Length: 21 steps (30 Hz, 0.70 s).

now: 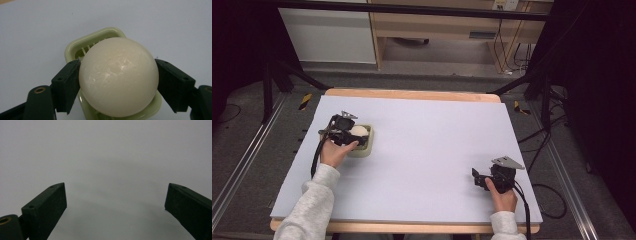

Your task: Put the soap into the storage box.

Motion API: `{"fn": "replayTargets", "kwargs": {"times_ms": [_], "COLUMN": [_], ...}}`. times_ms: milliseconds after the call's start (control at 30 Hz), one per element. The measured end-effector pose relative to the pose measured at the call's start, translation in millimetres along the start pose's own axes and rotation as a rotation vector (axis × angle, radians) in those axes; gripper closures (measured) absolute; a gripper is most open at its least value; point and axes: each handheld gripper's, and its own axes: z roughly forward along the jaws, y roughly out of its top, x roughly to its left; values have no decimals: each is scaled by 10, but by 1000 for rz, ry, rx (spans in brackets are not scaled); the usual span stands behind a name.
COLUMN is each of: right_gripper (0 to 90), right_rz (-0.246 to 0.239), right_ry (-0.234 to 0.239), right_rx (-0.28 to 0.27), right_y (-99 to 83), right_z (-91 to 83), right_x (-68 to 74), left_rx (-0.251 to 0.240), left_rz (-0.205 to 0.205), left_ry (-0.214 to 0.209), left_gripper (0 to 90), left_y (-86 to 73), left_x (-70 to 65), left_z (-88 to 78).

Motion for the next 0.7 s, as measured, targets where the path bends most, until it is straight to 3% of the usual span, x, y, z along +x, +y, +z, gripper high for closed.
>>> {"fn": "replayTargets", "kwargs": {"times_ms": [700], "right_gripper": [43], "right_rz": [-6], "right_ry": [-1], "right_rx": [1], "right_y": [0], "right_z": [1], "right_x": [0], "left_rx": [24], "left_rz": [2], "left_ry": [-1], "left_gripper": [242], "left_y": [-46], "left_x": [-14], "left_z": [79]}}
